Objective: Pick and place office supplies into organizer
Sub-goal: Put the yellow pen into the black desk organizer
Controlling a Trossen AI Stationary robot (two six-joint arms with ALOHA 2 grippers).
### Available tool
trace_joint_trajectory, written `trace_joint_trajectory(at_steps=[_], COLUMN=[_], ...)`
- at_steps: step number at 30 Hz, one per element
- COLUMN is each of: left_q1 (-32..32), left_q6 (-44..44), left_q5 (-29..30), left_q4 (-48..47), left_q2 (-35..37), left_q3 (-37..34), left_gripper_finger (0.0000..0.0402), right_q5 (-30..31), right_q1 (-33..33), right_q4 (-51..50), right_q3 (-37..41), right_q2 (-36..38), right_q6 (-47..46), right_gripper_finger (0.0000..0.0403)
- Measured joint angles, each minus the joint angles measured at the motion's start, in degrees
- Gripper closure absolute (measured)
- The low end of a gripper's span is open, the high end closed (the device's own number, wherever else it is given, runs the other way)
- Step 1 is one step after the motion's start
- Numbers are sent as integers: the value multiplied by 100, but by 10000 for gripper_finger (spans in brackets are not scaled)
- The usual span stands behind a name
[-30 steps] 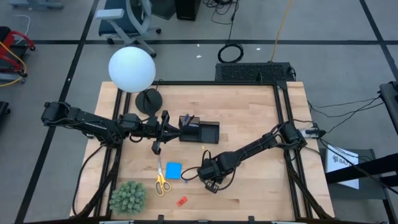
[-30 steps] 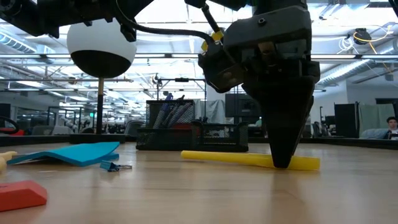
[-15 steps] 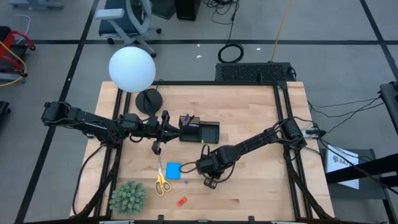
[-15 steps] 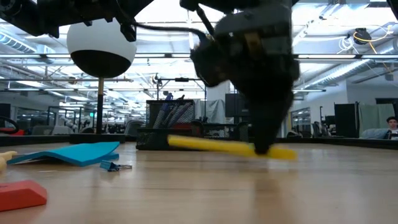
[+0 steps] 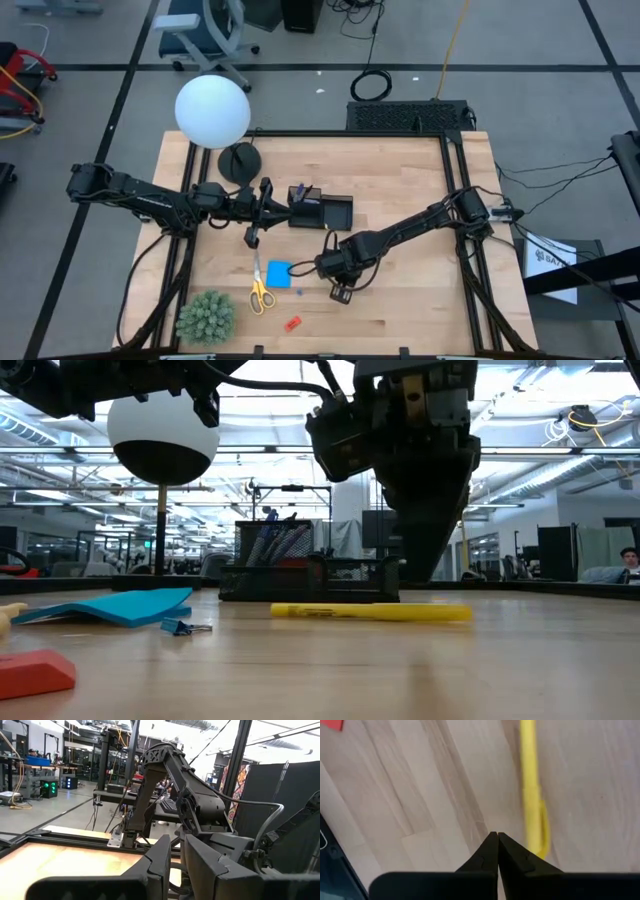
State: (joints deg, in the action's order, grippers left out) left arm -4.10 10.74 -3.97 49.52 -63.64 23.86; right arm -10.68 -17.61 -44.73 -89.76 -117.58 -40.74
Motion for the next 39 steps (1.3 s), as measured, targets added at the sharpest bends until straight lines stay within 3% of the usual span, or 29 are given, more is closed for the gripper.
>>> trace_joint_trajectory(at_steps=[15,29,39], left_q1=[0,0,0], left_q6=[0,-1,-1], left_q5=[1,1,1], left_q4=[1,2,-3], left_q2=[0,0,1], left_q3=[0,0,0], left_gripper_finger=[339,339,339], right_q5=[15,246,146], right_q1=[161,309,354], right_q4=[-4,61,518], right_q3=[-9,35,39], right_q2=[2,-37,-319], right_q6=[405,1134,1510], right_gripper_finger=[363,244,247])
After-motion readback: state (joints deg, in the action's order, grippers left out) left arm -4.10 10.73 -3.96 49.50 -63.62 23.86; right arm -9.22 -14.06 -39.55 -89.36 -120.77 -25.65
